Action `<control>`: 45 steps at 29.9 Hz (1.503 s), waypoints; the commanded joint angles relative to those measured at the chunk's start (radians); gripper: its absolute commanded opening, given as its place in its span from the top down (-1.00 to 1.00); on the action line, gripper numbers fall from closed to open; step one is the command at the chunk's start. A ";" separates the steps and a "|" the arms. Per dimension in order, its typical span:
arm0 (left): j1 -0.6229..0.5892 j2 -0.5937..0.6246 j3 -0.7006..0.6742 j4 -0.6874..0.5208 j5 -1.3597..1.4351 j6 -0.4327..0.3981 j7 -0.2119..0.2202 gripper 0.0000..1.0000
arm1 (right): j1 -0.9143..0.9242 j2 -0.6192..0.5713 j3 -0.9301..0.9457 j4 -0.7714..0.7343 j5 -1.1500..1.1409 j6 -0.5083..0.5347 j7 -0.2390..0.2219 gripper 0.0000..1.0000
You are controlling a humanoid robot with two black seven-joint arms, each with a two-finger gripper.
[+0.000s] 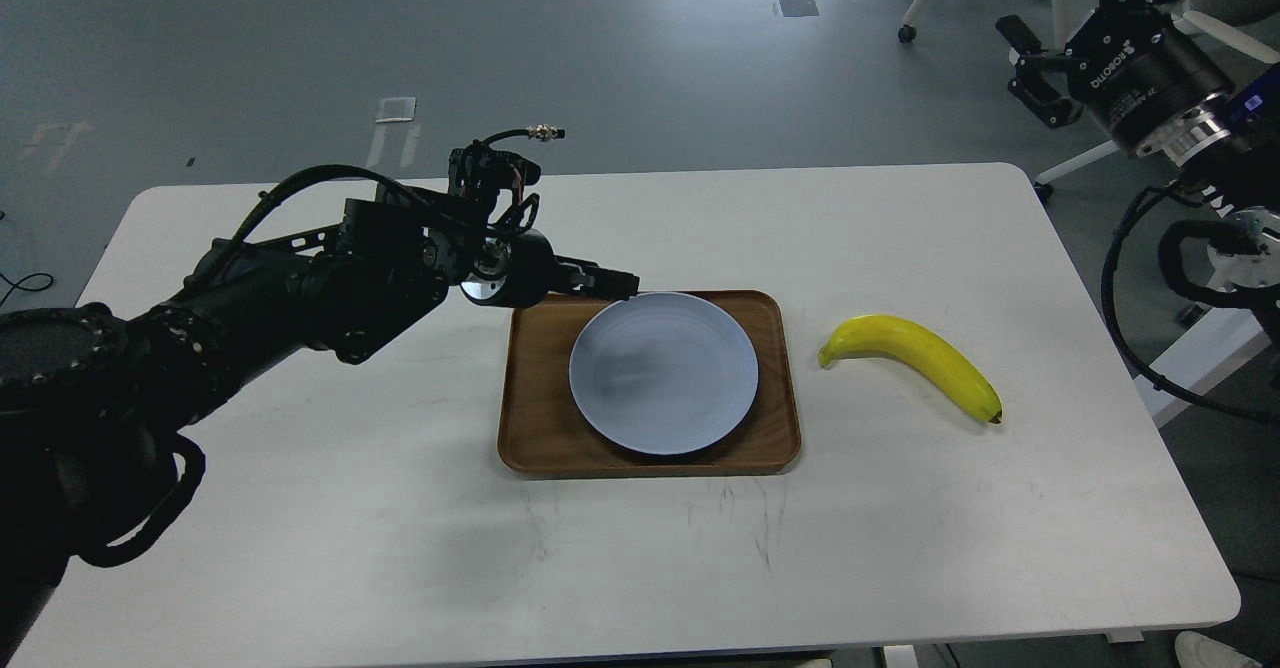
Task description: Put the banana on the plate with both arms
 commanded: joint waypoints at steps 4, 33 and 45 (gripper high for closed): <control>-0.016 0.120 -0.003 0.000 -0.591 -0.022 0.003 -0.94 | -0.048 -0.061 -0.036 0.043 -0.017 0.000 -0.002 -1.00; 0.013 0.243 -0.195 -0.010 -0.767 -0.022 0.000 -0.95 | 0.504 -0.023 -0.854 0.174 -1.265 0.000 0.068 -1.00; 0.012 0.247 -0.193 -0.027 -0.765 -0.022 0.003 -0.95 | 0.398 0.081 -0.912 0.077 -1.374 0.000 0.068 -1.00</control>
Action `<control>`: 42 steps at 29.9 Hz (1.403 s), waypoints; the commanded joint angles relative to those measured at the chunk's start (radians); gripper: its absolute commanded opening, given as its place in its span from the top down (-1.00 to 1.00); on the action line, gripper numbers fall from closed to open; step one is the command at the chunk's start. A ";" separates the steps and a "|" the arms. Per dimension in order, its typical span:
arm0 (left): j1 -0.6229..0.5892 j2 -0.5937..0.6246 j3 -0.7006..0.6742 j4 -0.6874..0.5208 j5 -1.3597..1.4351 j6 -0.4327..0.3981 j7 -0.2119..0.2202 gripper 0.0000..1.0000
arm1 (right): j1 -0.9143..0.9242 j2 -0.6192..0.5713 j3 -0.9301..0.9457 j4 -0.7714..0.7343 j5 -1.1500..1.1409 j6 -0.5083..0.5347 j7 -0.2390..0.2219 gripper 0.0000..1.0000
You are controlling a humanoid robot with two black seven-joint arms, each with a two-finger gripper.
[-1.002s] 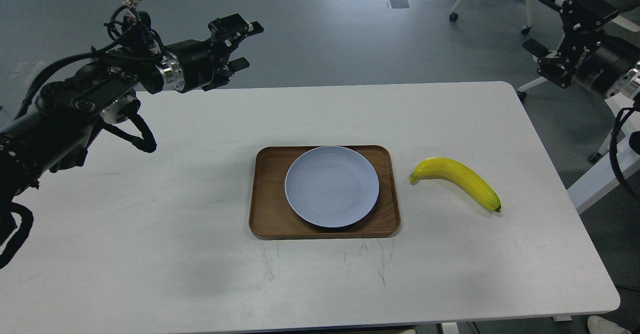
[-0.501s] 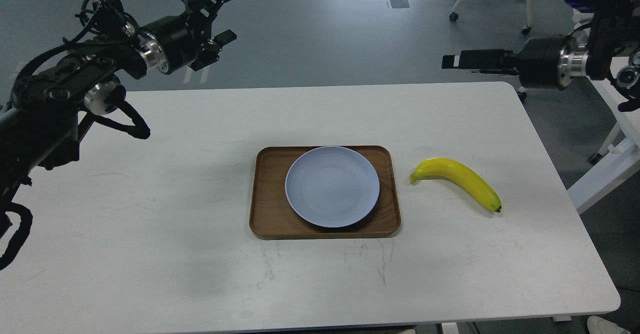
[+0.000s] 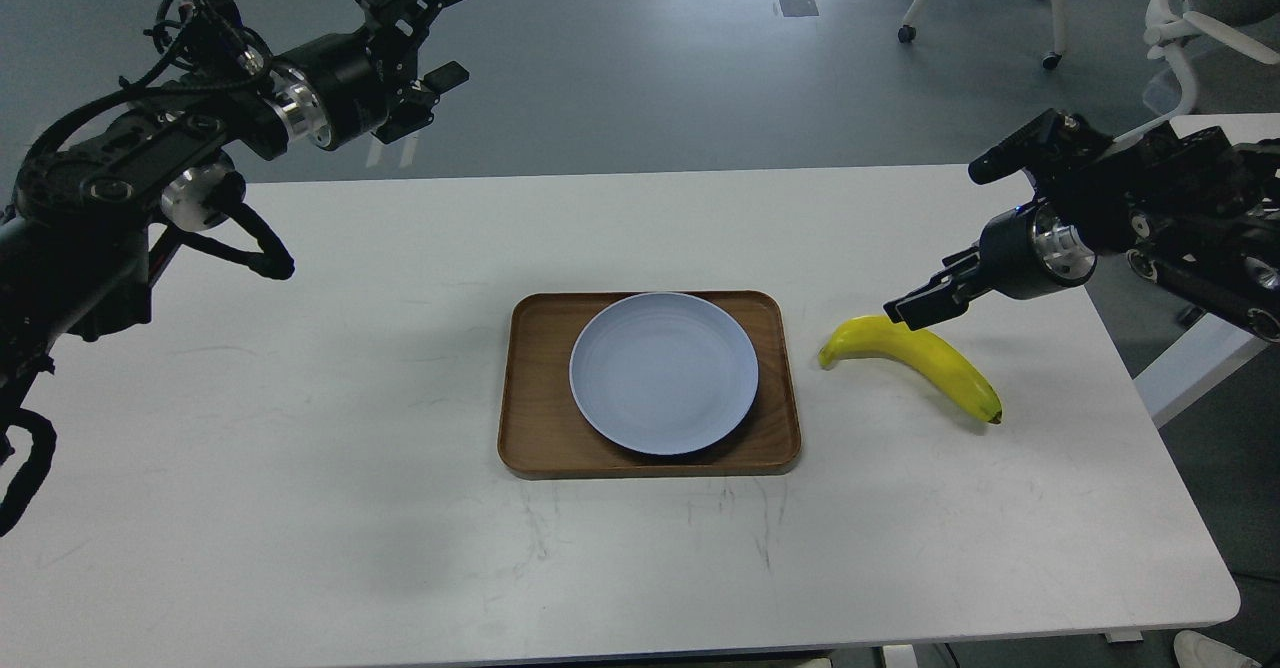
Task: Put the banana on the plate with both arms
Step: 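Reach the right gripper down to the yellow banana, then grasp the banana with the right gripper and lift it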
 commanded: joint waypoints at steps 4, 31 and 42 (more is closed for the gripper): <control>0.000 0.007 0.000 0.000 0.000 0.000 0.000 -0.95 | -0.037 0.064 -0.009 -0.081 -0.001 0.000 0.000 -1.00; -0.002 0.009 -0.003 0.000 -0.001 0.000 0.003 -0.95 | -0.107 0.159 -0.054 -0.230 -0.001 0.000 0.000 -0.47; -0.005 0.012 -0.004 0.001 -0.001 0.000 0.003 -0.95 | -0.114 0.162 -0.052 -0.236 0.002 0.000 0.000 0.78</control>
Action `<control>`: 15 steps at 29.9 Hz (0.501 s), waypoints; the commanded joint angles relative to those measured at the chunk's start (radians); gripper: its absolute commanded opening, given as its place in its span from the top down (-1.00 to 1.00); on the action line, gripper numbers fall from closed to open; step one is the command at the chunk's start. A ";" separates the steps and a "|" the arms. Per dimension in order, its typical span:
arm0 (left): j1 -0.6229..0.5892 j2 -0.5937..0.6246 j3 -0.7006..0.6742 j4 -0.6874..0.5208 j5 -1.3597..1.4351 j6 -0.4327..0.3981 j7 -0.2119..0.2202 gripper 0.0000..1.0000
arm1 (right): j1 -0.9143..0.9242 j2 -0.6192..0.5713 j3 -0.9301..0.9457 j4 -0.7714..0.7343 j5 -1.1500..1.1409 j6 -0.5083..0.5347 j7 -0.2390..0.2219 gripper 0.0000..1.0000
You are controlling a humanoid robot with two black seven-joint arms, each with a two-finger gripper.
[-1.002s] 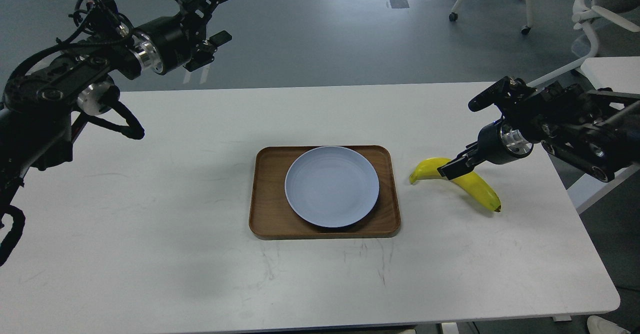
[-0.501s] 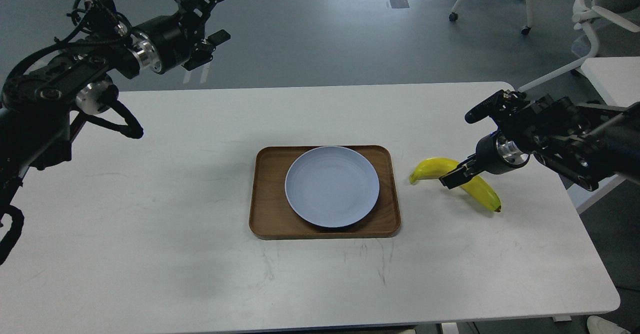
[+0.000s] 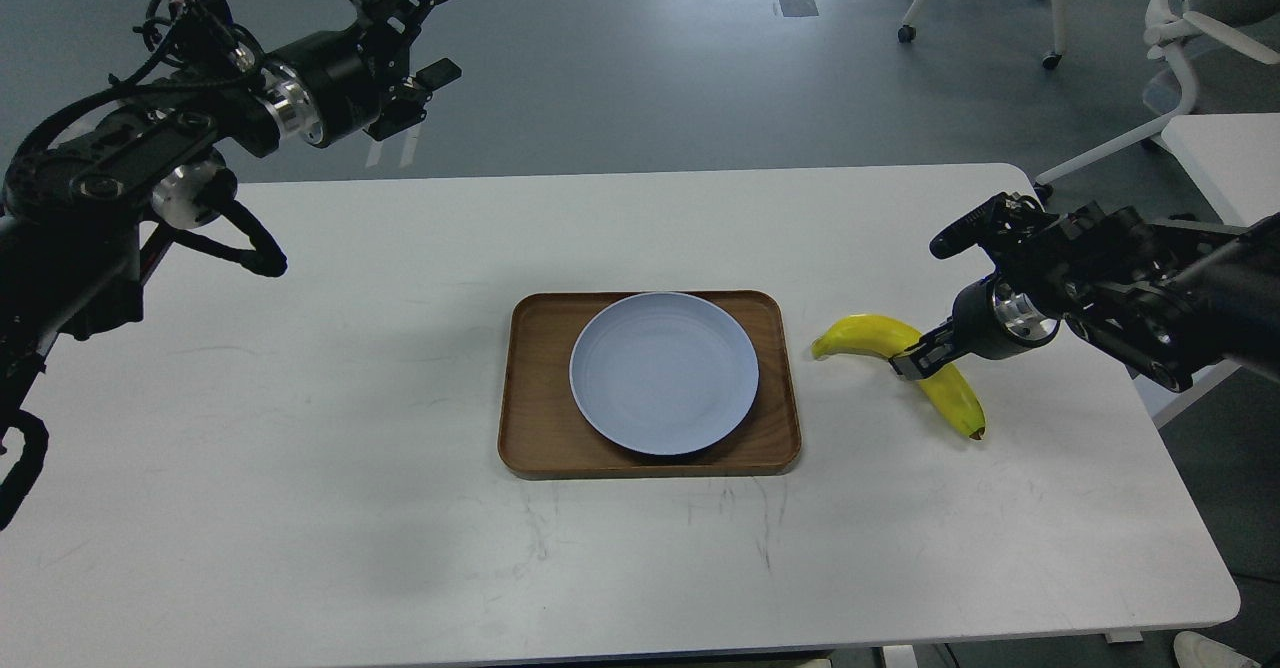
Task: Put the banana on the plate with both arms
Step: 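Grasp the banana with the right gripper and lift it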
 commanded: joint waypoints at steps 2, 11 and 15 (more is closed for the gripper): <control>-0.004 -0.001 0.000 0.000 0.000 0.000 0.001 -0.95 | 0.016 -0.009 0.002 0.008 0.003 0.000 0.000 0.78; -0.008 0.000 0.000 0.000 0.000 0.000 0.002 -0.95 | 0.157 -0.111 0.006 0.145 0.018 0.000 0.000 0.77; -0.008 0.003 0.000 0.000 0.000 0.000 0.002 -0.95 | 0.217 -0.135 0.012 0.204 0.026 0.000 0.000 0.76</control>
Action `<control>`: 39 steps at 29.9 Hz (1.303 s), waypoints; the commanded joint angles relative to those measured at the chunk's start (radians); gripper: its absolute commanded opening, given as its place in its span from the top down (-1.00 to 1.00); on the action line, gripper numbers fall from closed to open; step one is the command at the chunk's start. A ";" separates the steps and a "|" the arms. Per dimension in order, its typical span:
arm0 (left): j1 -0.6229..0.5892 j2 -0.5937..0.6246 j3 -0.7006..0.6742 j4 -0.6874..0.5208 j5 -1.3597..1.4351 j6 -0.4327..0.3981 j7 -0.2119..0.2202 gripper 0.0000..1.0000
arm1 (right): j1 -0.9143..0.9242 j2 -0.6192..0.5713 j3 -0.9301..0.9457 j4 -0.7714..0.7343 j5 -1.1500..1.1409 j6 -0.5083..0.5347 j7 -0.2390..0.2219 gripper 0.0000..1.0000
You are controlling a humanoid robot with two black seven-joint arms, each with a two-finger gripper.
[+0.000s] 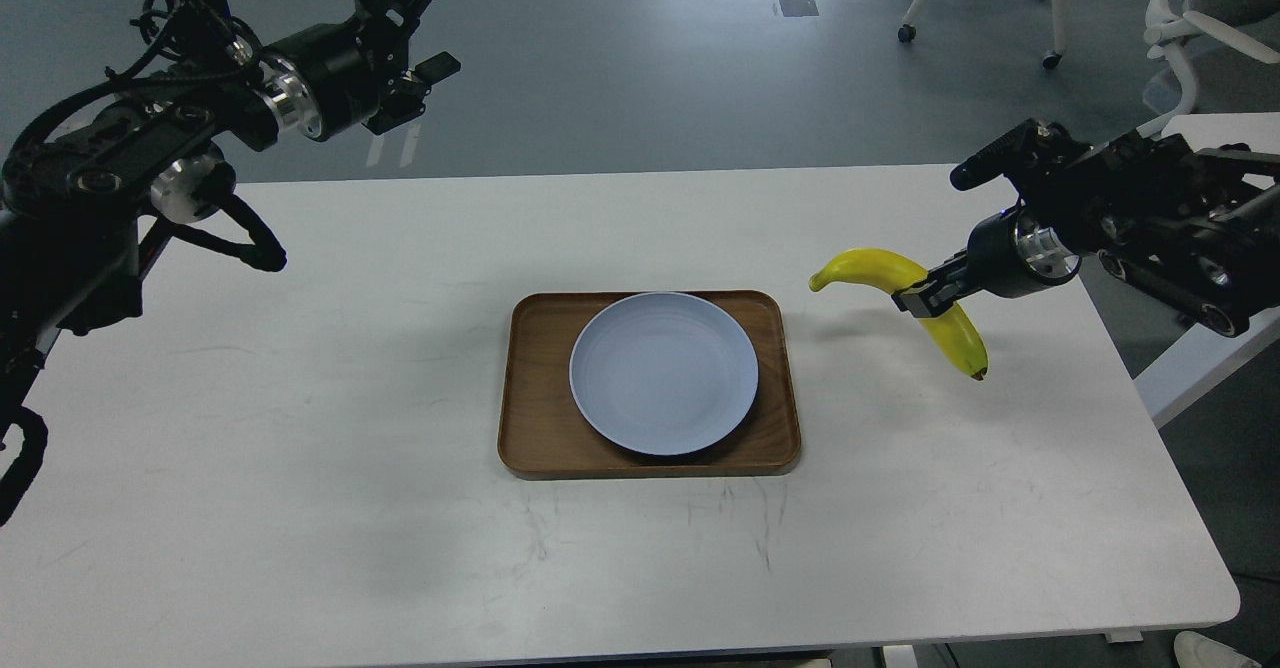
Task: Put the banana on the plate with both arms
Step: 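Grasp the banana with the right gripper and lift it, then carry the banana with the right gripper over the plate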
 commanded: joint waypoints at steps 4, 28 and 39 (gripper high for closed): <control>0.000 0.001 -0.001 0.000 0.000 0.000 0.000 -0.95 | 0.092 -0.002 0.007 0.098 0.041 0.000 0.000 0.75; -0.006 0.001 0.000 -0.002 0.000 0.000 0.003 -0.95 | 0.009 0.397 0.008 -0.096 0.056 0.000 0.000 0.67; -0.006 0.001 -0.001 -0.002 0.000 0.000 0.002 -0.95 | -0.019 0.501 0.005 -0.178 0.124 0.000 0.000 0.66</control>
